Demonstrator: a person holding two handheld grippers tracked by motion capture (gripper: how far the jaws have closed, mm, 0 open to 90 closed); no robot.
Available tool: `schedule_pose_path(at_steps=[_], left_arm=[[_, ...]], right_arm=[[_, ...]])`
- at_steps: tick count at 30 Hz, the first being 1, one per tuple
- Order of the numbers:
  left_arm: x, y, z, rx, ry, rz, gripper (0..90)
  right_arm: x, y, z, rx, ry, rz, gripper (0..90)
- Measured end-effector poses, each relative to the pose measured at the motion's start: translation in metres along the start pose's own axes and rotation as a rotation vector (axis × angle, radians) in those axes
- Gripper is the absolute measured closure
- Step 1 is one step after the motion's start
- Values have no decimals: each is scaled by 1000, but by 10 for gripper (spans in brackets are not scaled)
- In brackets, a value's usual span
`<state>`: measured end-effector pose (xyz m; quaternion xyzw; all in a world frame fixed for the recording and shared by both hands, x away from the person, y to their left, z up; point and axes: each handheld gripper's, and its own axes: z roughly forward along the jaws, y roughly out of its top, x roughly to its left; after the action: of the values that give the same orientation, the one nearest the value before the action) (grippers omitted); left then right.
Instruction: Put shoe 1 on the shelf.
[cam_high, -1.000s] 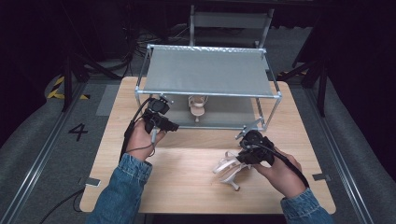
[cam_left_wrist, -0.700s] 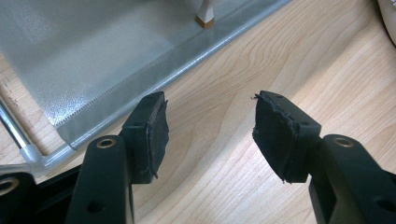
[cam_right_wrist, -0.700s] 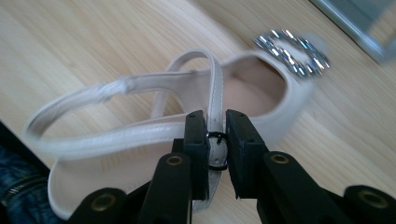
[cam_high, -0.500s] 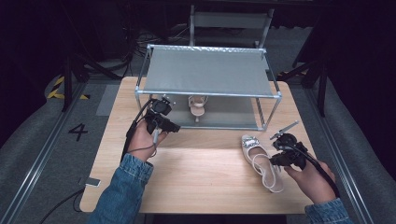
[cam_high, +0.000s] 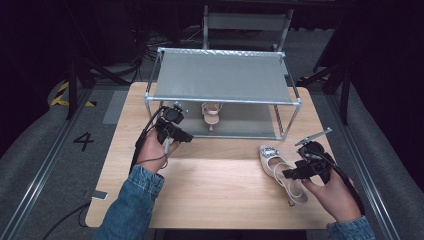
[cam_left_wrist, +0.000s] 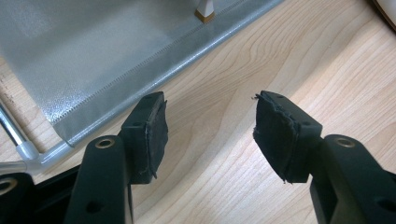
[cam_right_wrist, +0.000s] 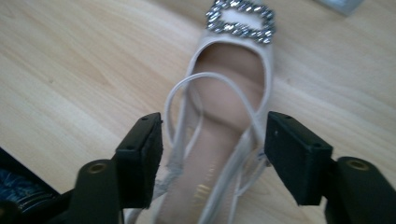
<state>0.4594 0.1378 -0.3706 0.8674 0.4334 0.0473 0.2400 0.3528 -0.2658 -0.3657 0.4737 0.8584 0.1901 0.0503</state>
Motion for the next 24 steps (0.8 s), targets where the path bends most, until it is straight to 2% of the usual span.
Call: schedule_pose_path(at_steps=[2,3,4,6,7,8,12,16,18,21,24], left_arm=[[0,0,1,1,-4,-9,428],[1,0,1,4,-7,-9,428],[1,0,1,5,-7,-10,428],[0,-1,2,7,-7,-11,428],[0,0,2,6,-5,-4,428],[0,0,3,6,-5,-4,428],[0,0,3,13,-8,-7,428],[-1,0,4,11,-9,-1,427],[0,0,3,9,-9,0,427],[1,-1,3,9,-10,-5,427],[0,0,4,7,-21,-4,424]], right_arm=[[8,-2,10,60,-11,-8,239],[10,-3,13,73,-31,2,232],[10,-4,15,76,-45,12,233],[8,-7,17,73,-40,65,232],[7,-8,17,75,-43,71,228],[5,-10,20,95,-50,88,226],[5,-14,27,126,-49,100,203],[12,-15,30,156,-93,92,195],[16,-18,28,158,-94,101,197],[16,-23,28,189,-131,119,165],[11,-25,35,197,-121,127,156]])
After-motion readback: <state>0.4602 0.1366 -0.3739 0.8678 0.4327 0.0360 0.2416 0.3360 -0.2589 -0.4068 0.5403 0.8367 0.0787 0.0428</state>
